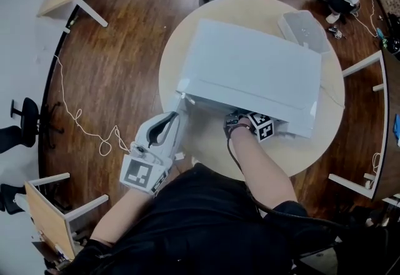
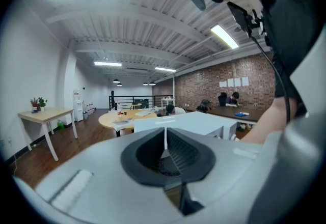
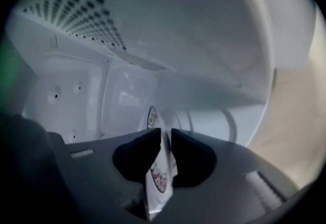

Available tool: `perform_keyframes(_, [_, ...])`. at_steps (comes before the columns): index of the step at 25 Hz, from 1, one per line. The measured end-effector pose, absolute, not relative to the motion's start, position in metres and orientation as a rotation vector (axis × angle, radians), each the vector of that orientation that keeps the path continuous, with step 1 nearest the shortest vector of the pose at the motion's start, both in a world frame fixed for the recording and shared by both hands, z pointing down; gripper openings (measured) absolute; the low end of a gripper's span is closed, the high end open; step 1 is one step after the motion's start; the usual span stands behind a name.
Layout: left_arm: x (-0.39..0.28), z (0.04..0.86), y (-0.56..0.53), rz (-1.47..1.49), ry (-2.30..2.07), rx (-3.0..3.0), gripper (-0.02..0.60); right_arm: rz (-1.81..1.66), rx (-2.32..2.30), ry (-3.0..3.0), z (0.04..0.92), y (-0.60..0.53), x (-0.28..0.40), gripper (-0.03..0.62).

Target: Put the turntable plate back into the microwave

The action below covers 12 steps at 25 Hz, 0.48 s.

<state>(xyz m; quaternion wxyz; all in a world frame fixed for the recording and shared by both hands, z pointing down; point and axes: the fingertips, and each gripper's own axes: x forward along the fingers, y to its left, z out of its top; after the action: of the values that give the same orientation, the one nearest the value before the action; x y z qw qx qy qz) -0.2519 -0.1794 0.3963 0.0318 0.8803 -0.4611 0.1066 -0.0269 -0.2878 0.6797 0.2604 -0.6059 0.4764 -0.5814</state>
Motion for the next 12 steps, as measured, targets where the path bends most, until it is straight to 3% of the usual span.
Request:
perform_keyframes(4, [-0.251,0.394,-0.175,0.328,-1.415,2.725,0.016,-1.566,-1.652,1.305,0.679,-0.281,-0.021,0.086])
perform_keyframes(12, [-0.251,0.395,-0.173,0.298,-1.389,2.732,0.017,-1.562,-1.662,1.402,0.673,-0.253,-0.026,0.086])
